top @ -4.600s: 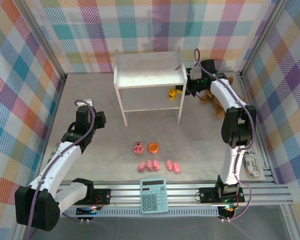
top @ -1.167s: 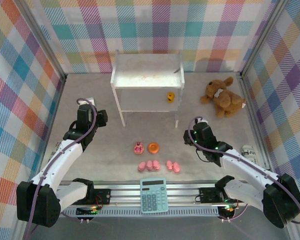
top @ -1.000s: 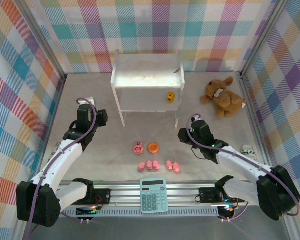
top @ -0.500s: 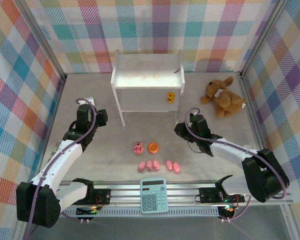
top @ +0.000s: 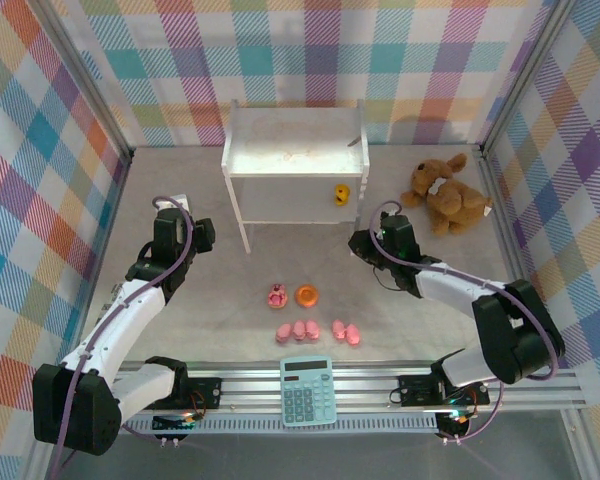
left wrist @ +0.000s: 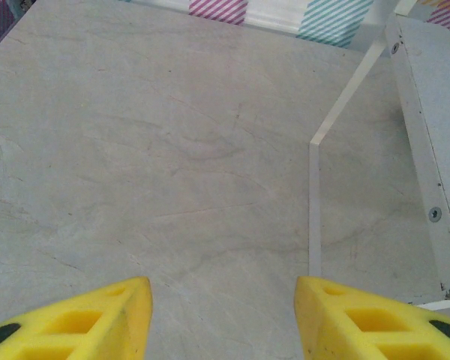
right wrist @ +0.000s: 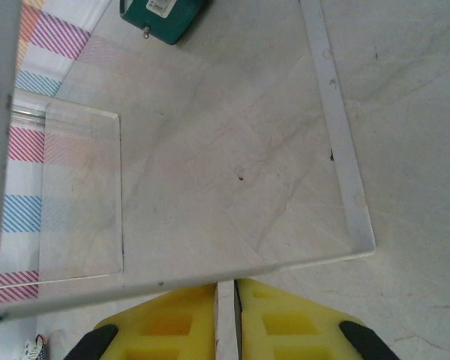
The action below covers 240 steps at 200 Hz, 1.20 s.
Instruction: Place and organize the plastic toys onto the shelf
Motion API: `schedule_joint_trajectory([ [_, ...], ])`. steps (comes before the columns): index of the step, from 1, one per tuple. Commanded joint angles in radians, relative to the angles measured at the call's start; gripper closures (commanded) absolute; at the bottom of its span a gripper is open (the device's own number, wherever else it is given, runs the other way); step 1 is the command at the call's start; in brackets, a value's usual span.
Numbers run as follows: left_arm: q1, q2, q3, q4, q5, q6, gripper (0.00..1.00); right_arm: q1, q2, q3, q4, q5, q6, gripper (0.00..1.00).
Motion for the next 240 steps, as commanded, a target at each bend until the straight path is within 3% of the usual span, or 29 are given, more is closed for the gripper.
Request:
schedule_joint_trajectory([
  [1,-0.009,0.01,0.006,0.011,-0.009,0.02,0.47,-0.022,0.018,0.042,0.024,-0.008,-0.018,0.84],
  [165,0.002,0.014,0.003,0.011,-0.005,0.021,0.47,-0.109,0.052,0.134,-0.039,-0.027,-0.103,0.84],
  [203,0.002,-0.007,-0.002,0.005,-0.005,0.021,0.47,-0.11,-0.11,0.08,-0.136,0.042,-0.187,0.73],
  [240,0.002,-0.012,-0.001,0.008,0.001,0.02,0.47,-0.091,-0.342,0.085,-0.344,0.135,-0.374,0.7],
])
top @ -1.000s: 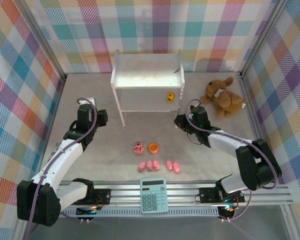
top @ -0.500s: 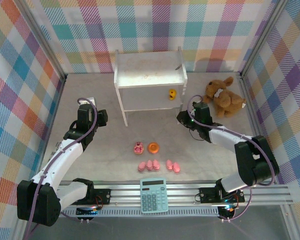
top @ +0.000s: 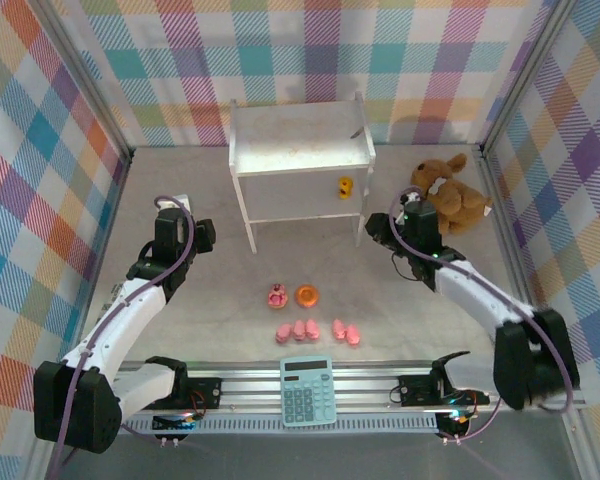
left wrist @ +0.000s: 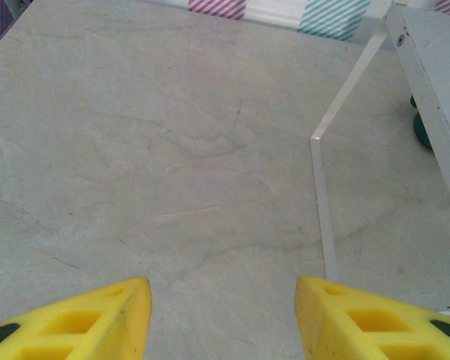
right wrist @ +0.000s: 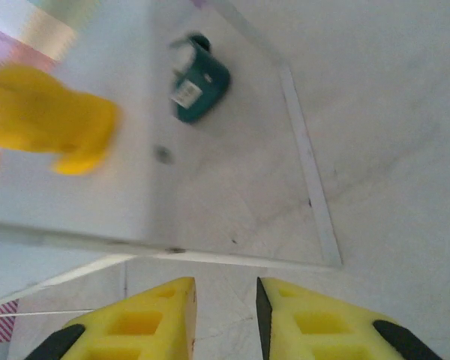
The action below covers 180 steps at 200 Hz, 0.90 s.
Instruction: Place and organize the plastic toys onto the shelf
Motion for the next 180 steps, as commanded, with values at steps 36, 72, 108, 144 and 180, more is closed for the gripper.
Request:
schedule_joint_trajectory([
  [36,0.001,-0.023,0.004,0.006,0.007,-0.001,0.47,0.199,-0.267,0.107,-0.344,0.269,-0.495,0.72],
  [72,0.001,-0.036,0.012,-0.004,0.005,-0.005,0.47,0.551,-0.213,0.188,-0.375,0.606,-0.782,0.73],
  [108,0.002,-0.057,0.038,-0.036,0.009,-0.006,0.47,0.747,0.025,0.232,-0.211,0.877,-1.074,0.75],
  [144,0.002,-0.097,0.052,-0.079,-0.008,0.005,0.48,0.771,0.176,0.228,0.071,1.013,-1.216,0.8],
  [180,0.002,-0.108,0.074,-0.108,-0.015,0.012,0.47,0.775,0.319,0.24,0.375,1.089,-1.417,0.79],
])
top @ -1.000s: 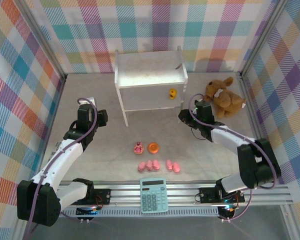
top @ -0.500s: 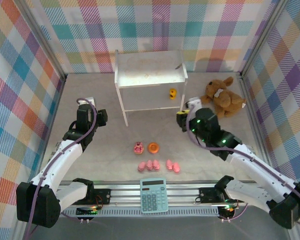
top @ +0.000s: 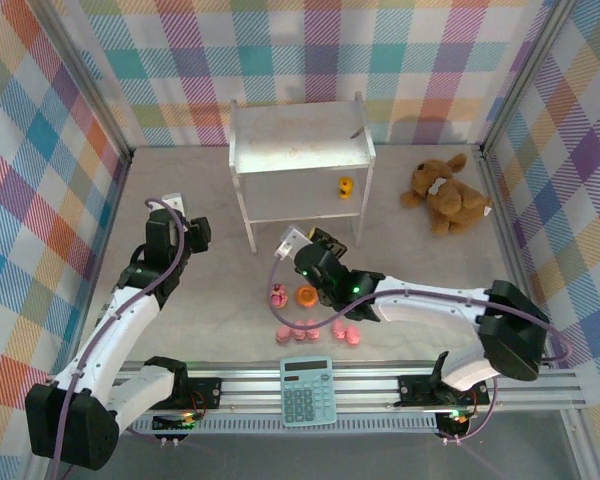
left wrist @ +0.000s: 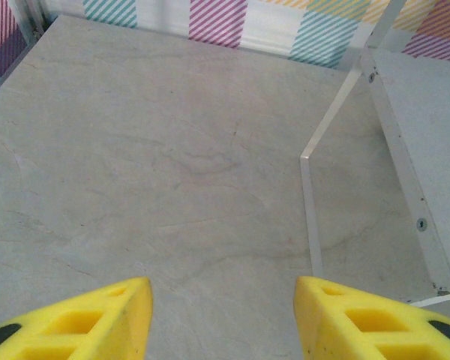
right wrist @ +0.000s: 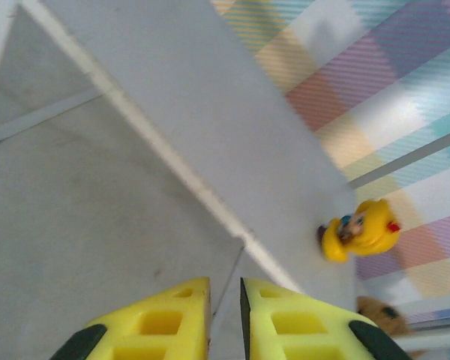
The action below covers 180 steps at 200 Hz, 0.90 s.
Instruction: Place and organize the plastic toys onto the shelf
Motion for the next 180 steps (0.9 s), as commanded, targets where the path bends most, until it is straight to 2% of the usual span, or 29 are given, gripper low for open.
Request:
schedule_joint_trajectory([
  [1,0.001,-0.019,0.044,-0.041,-0.011,0.011,0.47,0.009,0.061,0.024,0.289,0.114,-0.189,0.79],
  [32,0.001,-0.035,0.055,-0.077,-0.026,0.02,0.47,0.008,0.156,0.085,0.348,0.131,-0.254,0.73],
  [59,0.0,-0.037,0.075,-0.102,-0.039,0.03,0.47,0.006,0.214,0.112,0.465,0.151,-0.342,0.73],
  [82,0.001,-0.028,0.095,-0.112,-0.051,0.04,0.47,-0.014,0.23,0.142,0.465,0.16,-0.351,0.73],
  [128,0.001,0.013,0.133,-0.12,-0.051,0.046,0.47,-0.053,0.258,0.154,0.483,0.18,-0.382,0.63],
  [180,0.001,0.056,0.182,-0.141,-0.068,0.075,0.46,-0.094,0.268,0.18,0.449,0.194,-0.37,0.59],
])
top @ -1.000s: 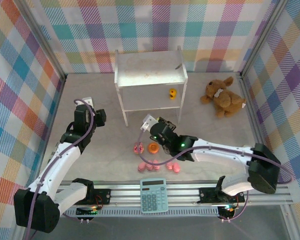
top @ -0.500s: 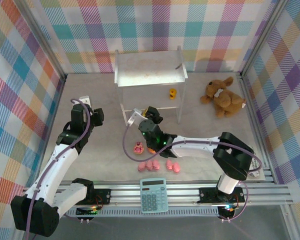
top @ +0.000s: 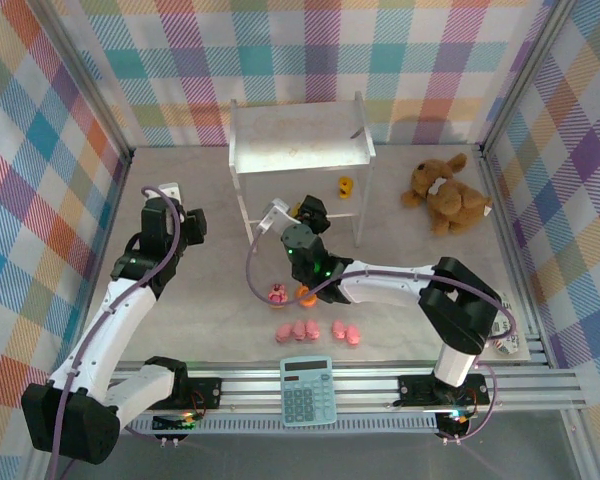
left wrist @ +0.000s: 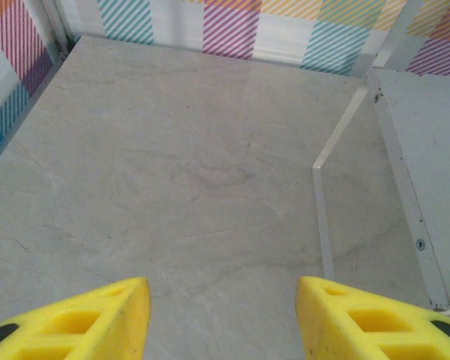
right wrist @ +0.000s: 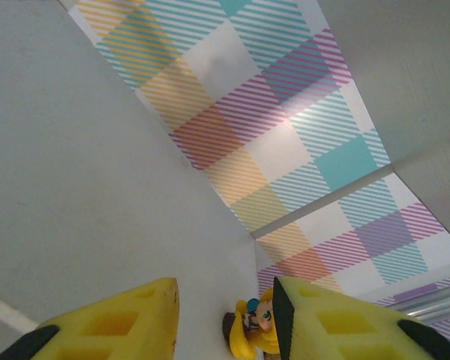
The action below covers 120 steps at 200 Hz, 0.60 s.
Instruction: Place and organize the plastic toys onto the shelf
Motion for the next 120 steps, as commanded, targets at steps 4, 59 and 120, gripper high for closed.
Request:
schedule_joint_trajectory([
  [4,0.002,0.023,0.054,-0.023,-0.026,0.034,0.46,-0.022,0.011,0.038,0.027,0.029,-0.01,0.58],
  [59,0.003,0.069,0.09,-0.019,-0.004,0.038,0.45,-0.072,0.046,0.074,-0.003,0.02,-0.012,0.55],
  [120,0.002,0.051,0.09,-0.083,0.105,0.024,0.51,-0.051,-0.13,0.0,-0.249,-0.033,0.233,0.57],
])
